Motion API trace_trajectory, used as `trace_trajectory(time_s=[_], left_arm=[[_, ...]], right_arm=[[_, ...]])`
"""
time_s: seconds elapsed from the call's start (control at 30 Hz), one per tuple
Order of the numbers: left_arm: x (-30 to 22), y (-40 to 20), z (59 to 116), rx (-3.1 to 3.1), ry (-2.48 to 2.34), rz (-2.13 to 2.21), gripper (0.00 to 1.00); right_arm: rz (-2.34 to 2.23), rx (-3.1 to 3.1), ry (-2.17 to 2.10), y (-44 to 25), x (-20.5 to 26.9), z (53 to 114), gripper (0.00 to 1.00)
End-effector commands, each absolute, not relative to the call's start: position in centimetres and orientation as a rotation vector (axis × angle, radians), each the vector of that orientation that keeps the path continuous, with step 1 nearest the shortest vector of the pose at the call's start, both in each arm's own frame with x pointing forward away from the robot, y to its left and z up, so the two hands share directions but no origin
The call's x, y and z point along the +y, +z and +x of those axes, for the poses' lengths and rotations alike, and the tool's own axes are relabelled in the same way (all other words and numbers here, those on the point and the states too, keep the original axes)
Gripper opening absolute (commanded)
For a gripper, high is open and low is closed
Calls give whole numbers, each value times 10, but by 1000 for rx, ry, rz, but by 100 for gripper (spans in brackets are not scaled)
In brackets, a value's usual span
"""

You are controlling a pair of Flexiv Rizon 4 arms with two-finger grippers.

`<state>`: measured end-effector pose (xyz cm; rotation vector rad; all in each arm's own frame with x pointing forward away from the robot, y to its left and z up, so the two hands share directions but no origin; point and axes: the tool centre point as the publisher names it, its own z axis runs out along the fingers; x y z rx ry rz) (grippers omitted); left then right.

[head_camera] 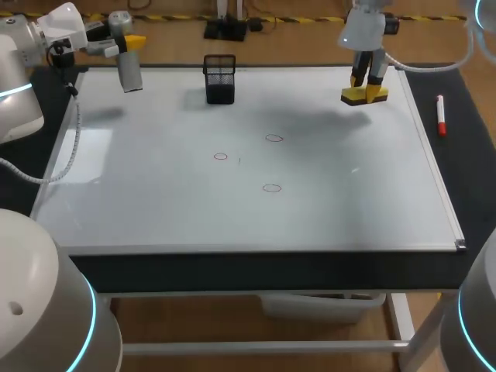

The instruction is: Pick up the inspection probe, press it on each red-marked spot on the whiteboard one by one, put down the probe, pick up the eraser, and wipe off all the red marks.

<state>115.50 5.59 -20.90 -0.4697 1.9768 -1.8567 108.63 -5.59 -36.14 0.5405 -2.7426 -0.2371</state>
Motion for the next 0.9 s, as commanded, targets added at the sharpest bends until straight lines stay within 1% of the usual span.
trace_trajectory(time_s=[0.03,0.9], left_arm=[[55,-208,1154,1974,-1855,-471,0],[55,-208,1154,1974,-1855,-471,0]], right_arm=[[563,-2837,-176,-355,-57,1078,0],[556,-2839,-165,-354,-56,1082,0]])
